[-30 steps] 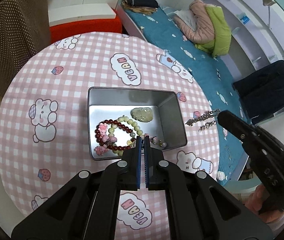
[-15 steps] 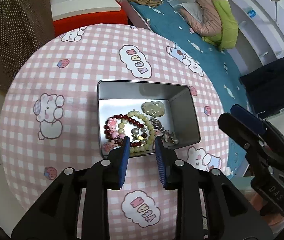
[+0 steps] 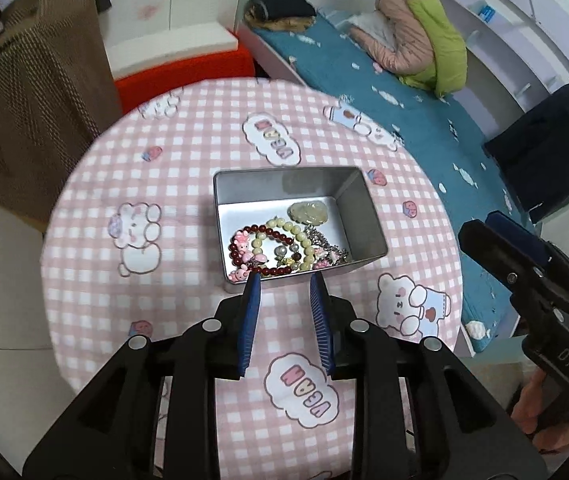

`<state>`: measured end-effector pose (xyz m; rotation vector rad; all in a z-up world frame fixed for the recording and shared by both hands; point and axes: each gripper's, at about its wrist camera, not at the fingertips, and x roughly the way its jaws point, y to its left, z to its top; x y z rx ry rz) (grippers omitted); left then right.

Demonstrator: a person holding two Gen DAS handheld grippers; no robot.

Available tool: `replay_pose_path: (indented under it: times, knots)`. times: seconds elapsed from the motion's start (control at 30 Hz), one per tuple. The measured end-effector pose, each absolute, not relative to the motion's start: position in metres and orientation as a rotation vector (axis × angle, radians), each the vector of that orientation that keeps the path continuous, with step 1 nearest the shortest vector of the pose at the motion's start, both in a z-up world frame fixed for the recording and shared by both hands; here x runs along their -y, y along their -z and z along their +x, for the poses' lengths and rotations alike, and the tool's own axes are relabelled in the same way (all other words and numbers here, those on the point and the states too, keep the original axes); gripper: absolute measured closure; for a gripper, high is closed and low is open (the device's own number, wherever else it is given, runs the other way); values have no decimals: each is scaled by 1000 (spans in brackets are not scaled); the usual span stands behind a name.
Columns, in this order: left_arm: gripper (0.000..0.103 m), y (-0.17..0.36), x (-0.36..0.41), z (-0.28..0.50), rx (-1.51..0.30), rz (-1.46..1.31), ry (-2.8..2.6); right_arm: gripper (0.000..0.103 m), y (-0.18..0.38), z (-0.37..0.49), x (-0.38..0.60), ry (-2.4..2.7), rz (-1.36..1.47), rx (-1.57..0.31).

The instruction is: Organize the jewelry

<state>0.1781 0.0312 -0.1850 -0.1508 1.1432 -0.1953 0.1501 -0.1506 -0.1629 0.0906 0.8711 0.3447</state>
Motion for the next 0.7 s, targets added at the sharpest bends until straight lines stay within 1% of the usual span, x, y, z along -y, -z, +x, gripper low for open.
replay_pose_path:
  times: [0.13, 0.23, 0.3, 0.33, 0.4, 0.5, 0.7]
  knots:
    - [72, 155, -24, 154, -1065, -136, 168, 33, 142, 132, 159, -354, 104, -809]
    - [67, 129, -16, 133, -1000, -127, 143, 25, 121, 111, 170, -368, 107, -753]
    - [67, 112, -11, 120, -961, -131, 134, 20, 109, 99, 175, -370, 107, -724]
    - [64, 103, -7, 112, -938, -127, 129, 19, 103, 93, 178, -376, 109, -707]
    - [58, 89, -1, 100, -903, -108, 109, 13, 89, 78, 184, -375, 104, -666]
    - [58, 66, 9, 77, -842, -94, 101, 10, 70, 58, 193, -373, 109, -599]
    - [58, 36, 19, 38, -744, -68, 90, 9, 44, 20, 199, -357, 103, -486]
